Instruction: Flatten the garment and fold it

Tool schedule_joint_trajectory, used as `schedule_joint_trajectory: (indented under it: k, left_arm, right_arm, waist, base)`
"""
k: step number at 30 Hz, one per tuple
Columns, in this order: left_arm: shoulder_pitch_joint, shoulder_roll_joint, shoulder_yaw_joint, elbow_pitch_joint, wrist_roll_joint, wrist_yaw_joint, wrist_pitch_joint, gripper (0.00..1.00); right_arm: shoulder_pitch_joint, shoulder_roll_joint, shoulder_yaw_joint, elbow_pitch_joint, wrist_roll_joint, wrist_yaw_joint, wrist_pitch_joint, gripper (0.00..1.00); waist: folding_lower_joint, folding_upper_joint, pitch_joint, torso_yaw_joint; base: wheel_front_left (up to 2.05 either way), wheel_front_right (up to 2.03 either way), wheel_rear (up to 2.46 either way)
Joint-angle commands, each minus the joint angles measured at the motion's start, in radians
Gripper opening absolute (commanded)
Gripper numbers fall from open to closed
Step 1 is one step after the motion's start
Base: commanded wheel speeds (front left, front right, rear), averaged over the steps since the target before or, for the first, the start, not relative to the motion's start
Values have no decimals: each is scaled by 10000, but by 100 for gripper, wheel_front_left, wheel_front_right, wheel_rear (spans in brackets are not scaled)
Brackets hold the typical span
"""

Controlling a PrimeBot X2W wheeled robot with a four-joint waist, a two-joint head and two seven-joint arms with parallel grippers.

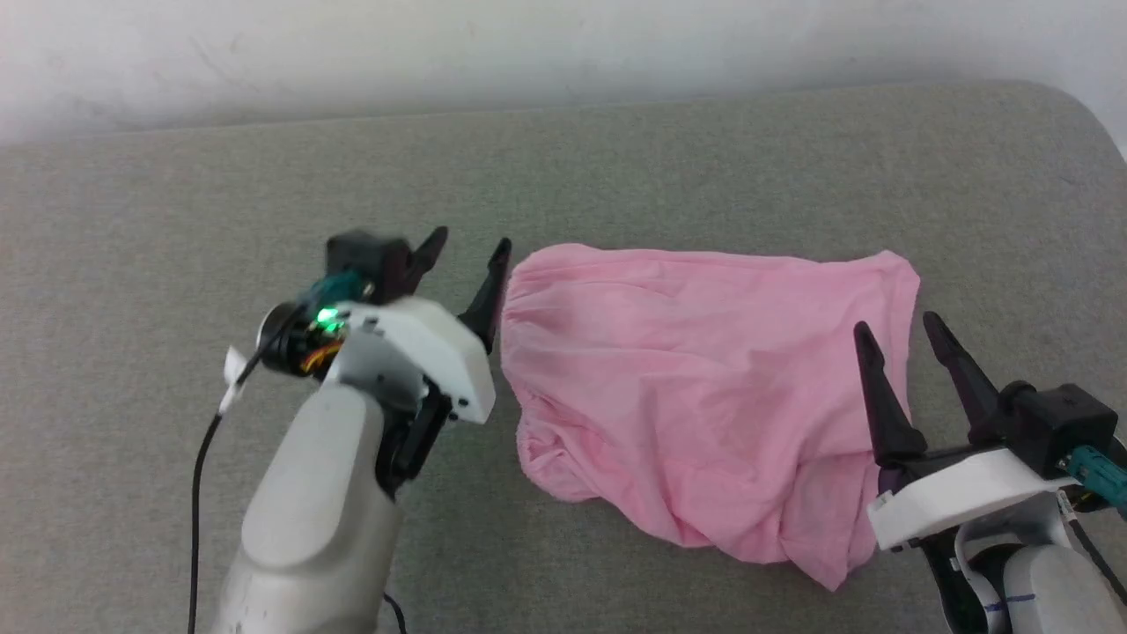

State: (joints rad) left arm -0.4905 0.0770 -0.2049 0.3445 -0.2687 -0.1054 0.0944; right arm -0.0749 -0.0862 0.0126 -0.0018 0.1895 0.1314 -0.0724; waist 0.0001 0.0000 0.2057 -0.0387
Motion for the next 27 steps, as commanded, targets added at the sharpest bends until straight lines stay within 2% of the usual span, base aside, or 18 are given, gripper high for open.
schedule_joint_trajectory:
  k: [1,8,17,18,20,24,27]
  left_arm:
    - [-313,63,-84,315,-108,-62,292,100]
    - [-2168,237,-672,3067,-492,-202,2475,100]
    - [-3456,380,-1482,5537,-253,-231,4408,100]
    - [-3475,329,-1575,5730,-288,-234,4592,73]
    - [-3463,259,-1858,6062,-297,-242,4960,0]
    - [-3255,257,-2246,6211,-606,-249,5053,0]
    - [-3054,604,-2216,5972,-655,-233,4242,0]
  right_arm:
    - [90,47,27,-126,-59,-7,67,100]
    - [134,174,163,-584,-12,-7,302,100]
    - [38,238,242,-719,11,-7,479,100]
    - [35,243,210,-722,41,-7,483,100]
    - [25,248,148,-698,81,-7,522,100]
    - [-98,191,38,-580,269,-7,663,100]
    - [-425,33,-83,-330,607,-7,879,100]
  waist:
    - [-1,0,328,-342]
    - [-1,0,840,-927]
    - [-1,0,1230,-1329]
    - [-1,0,1230,-1342]
    - [-1,0,1211,-1362]
    - [-1,0,1079,-1387]
    - [-1,0,949,-1379]
  base:
    - [0,0,0]
    - [0,0,0]
    - [0,0,0]
    - [0,0,0]
    - [0,0,0]
    - [0,0,0]
    - [0,0,0]
